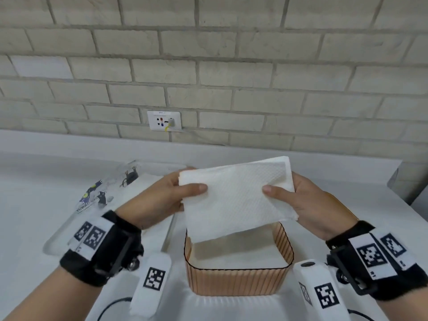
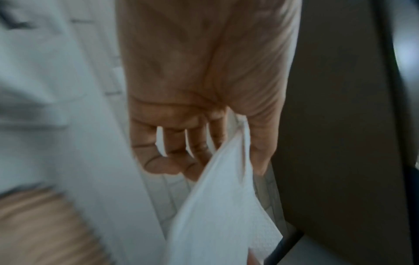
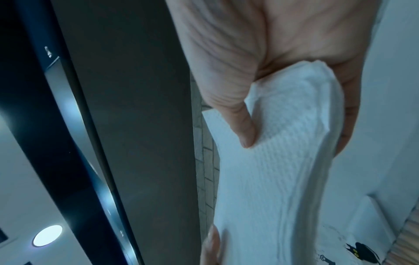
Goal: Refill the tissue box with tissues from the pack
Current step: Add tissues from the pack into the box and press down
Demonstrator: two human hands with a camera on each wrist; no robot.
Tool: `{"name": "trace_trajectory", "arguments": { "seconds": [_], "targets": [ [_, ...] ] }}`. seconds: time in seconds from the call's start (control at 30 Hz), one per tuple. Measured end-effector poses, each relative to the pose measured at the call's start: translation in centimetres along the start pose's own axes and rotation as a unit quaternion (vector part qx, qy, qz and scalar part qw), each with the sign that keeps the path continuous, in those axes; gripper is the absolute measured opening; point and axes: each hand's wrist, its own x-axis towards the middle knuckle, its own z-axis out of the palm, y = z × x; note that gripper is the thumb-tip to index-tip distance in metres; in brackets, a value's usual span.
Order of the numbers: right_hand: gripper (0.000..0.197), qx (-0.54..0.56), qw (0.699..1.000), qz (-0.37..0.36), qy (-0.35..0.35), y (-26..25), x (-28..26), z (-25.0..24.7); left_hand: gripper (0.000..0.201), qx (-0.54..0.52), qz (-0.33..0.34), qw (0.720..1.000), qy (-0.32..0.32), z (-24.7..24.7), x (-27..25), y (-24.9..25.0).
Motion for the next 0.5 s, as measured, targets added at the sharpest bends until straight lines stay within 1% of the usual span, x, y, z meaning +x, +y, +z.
{"name": "trace_trajectory", "arguments": {
  "seconds": [0.03, 0.07, 0.13, 0.2, 0.27, 0.33, 0.37, 0.43, 0.5],
  "targets": [
    [0.068, 0.023, 1.0, -0.006, 0.006, 0.3, 0.0, -0.1, 0.073, -0.027, -0.003, 1.0, 0.002, 0.2, 0.0, -0.9],
    [0.074, 0.035, 0.999, -0.011, 0.01, 0.5, -0.1, -0.1, 0.078, -0.031, -0.003, 1.0, 0.003, 0.6, 0.0, -1.7],
    [0.077, 0.026, 0.999, -0.022, 0.016, 0.9, -0.1, 0.0, 0.068, -0.021, 0.001, 0.999, 0.026, 1.4, -0.1, -2.4],
    [0.072, -0.014, 0.999, -0.025, 0.027, 1.4, -0.3, 0.1, 0.06, -0.003, 0.013, 0.998, 0.058, 1.7, -0.2, -2.9],
    [0.056, -0.067, 0.996, -0.016, 0.048, 2.3, -0.7, 0.0, 0.051, 0.046, 0.03, 0.996, 0.073, 2.0, -0.5, -3.3],
    [0.038, -0.136, 0.989, 0.007, 0.053, 3.5, -1.2, 0.2, 0.026, 0.123, 0.043, 0.987, 0.094, 2.5, -0.8, -4.2],
    [0.034, -0.164, 0.985, 0.02, 0.044, 4.1, -1.4, 0.3, 0.017, 0.158, 0.047, 0.982, 0.096, 2.8, -0.9, -4.7],
    [0.034, -0.211, 0.977, 0.023, 0.029, 5.1, -1.6, 0.5, 0.011, 0.194, 0.053, 0.975, 0.093, 3.1, -0.7, -6.0],
    [0.035, -0.255, 0.966, 0.007, 0.036, 5.4, -1.5, 0.5, 0.015, 0.215, 0.065, 0.968, 0.109, 3.1, -0.4, -6.6]
  ]
}}
